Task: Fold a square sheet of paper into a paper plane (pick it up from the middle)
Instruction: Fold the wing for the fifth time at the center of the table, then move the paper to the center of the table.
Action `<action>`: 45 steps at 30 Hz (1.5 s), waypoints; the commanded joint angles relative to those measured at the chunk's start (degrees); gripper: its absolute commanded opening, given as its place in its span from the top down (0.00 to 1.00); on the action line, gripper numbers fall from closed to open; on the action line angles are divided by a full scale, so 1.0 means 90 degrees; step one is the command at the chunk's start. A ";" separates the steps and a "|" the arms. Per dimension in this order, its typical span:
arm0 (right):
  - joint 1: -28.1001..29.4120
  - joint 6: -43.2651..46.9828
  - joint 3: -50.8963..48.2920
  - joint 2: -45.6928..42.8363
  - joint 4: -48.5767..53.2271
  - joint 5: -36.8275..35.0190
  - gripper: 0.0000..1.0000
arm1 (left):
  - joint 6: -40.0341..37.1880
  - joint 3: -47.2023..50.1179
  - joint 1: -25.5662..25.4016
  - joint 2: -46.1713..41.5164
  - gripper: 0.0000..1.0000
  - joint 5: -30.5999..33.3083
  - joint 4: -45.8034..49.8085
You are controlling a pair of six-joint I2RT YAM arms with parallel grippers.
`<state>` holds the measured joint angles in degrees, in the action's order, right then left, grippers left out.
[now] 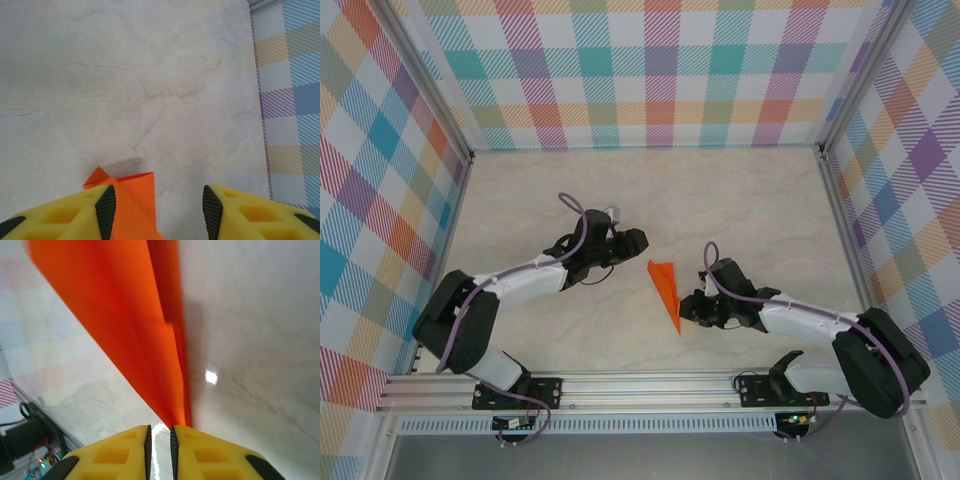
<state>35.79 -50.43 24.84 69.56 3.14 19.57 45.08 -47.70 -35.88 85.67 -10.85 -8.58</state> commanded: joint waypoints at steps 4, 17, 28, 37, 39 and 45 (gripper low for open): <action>-0.1287 0.0457 0.0957 0.0262 0.0793 0.0031 0.77 | 0.0618 -0.0074 -0.1053 -0.0704 0.45 0.1722 0.1783; -0.1535 -0.0282 -0.0243 -0.0517 0.0174 -0.0171 0.70 | 0.1422 -0.1838 -0.2547 0.0847 0.34 0.3420 0.3718; -0.1545 0.0046 -0.0143 -0.1436 0.0769 -0.0173 0.58 | 0.1452 -0.2642 -0.2576 0.1933 0.37 0.3046 0.3574; -0.1535 0.0070 -0.0035 -0.1220 0.0685 0.0071 0.56 | 0.1486 -0.2531 -0.2485 0.2041 0.41 0.3030 0.3595; -0.1535 0.0057 -0.0040 -0.1215 0.0648 0.0089 0.56 | 0.1457 -0.2537 -0.2432 0.2104 0.40 0.2882 0.3566; -0.1527 0.0039 -0.0035 -0.1197 0.0575 0.0139 0.54 | 0.1480 -0.2419 -0.2324 0.2073 0.47 0.2857 0.3572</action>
<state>21.85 -50.94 22.94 58.46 8.91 19.57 57.89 -70.00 -57.60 103.90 15.44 22.76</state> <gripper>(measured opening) 0.457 0.533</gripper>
